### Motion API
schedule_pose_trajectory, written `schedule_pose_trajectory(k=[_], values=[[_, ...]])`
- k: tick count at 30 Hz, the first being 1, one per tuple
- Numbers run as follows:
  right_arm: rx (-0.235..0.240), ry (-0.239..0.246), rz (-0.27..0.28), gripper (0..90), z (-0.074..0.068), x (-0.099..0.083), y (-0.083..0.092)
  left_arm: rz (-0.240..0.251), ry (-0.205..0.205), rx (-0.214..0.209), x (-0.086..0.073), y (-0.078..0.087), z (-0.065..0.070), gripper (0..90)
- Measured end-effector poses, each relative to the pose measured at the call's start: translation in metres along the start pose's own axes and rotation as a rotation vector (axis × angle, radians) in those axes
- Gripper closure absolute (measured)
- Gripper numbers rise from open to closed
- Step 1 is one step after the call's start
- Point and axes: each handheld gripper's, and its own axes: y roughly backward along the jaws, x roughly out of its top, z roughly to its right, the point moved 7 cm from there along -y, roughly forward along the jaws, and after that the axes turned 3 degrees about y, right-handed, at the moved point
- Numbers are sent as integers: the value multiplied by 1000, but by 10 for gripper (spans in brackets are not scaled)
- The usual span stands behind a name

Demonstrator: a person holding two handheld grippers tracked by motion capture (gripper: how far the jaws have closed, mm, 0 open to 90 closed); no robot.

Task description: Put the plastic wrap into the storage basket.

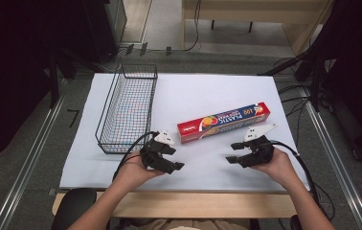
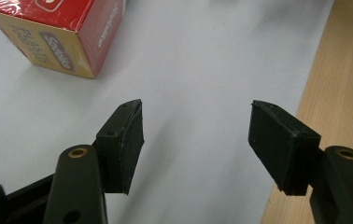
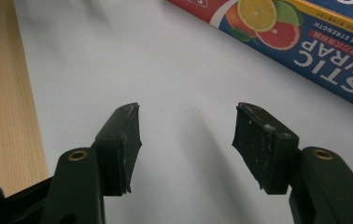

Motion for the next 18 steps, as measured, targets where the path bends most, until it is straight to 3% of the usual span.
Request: schedule_pose_trajectory(k=[9, 18], values=[[18, 4, 4, 484, -1, 1, 1, -7, -5, -4, -1, 0, 0, 360], [24, 13, -8, 478, -1, 0, 0, -9, 1, -5, -1, -1, 0, 357]])
